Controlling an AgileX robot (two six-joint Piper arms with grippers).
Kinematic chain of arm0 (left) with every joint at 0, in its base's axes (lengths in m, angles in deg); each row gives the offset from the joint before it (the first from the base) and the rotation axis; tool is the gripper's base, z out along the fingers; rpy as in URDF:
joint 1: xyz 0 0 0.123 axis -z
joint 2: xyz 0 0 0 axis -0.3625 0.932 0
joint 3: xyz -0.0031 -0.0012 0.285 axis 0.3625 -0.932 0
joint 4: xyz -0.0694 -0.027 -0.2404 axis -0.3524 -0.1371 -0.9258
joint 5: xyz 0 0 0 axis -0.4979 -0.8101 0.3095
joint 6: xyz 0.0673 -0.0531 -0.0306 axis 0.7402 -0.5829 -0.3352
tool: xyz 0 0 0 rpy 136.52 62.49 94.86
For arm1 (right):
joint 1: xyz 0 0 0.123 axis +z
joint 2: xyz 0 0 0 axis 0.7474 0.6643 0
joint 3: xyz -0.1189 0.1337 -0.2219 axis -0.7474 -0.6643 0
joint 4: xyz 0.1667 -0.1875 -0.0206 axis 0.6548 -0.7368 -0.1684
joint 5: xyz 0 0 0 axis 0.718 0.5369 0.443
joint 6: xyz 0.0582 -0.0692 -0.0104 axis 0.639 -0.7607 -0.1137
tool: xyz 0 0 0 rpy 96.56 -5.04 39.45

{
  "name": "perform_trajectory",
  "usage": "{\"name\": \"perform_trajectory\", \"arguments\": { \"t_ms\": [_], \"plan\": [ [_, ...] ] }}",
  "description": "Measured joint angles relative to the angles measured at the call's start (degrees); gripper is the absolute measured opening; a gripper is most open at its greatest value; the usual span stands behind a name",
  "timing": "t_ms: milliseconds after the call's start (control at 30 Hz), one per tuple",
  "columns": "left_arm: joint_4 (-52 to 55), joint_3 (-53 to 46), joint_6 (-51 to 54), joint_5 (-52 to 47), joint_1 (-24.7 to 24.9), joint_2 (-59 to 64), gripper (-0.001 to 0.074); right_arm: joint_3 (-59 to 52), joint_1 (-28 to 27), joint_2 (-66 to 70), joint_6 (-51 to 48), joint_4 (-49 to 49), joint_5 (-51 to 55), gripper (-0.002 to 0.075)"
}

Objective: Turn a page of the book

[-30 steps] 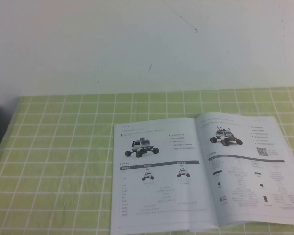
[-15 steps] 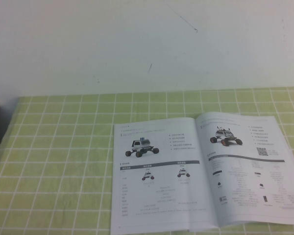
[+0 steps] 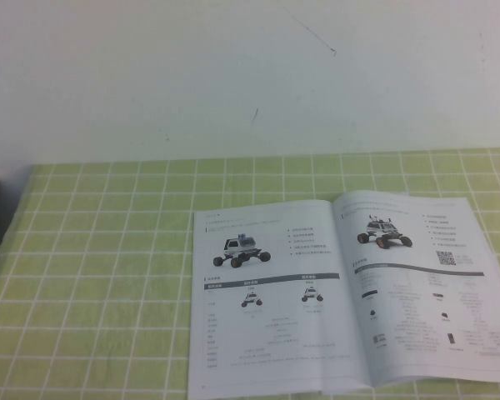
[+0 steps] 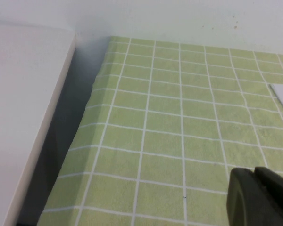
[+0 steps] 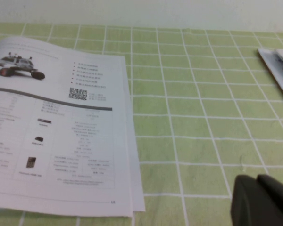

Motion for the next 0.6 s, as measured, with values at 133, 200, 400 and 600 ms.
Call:
{"name": "perform_trajectory", "arguments": {
  "t_ms": [133,200,400,600],
  "plan": [
    [-1.33,0.0,0.0,0.0,0.0,0.0,-0.0004,0.0,0.0,0.0,0.0,1.01,0.0,-0.0003],
    [-3.07,0.0,-0.42,0.0,0.0,0.0,-0.0004,0.0,0.0,0.0,0.0,3.44,0.0,-0.0003],
    [-21.63,0.0,-5.96,2.33,0.0,0.0,-0.0004,-0.36,0.0,0.0,0.37,24.17,-1.36,-0.0003],
    [-38.77,-0.03,-8.97,5.47,0.0,0.0,-0.0004,-0.34,0.0,0.0,1.34,51.9,-2.86,-0.0003]
  ]
}}
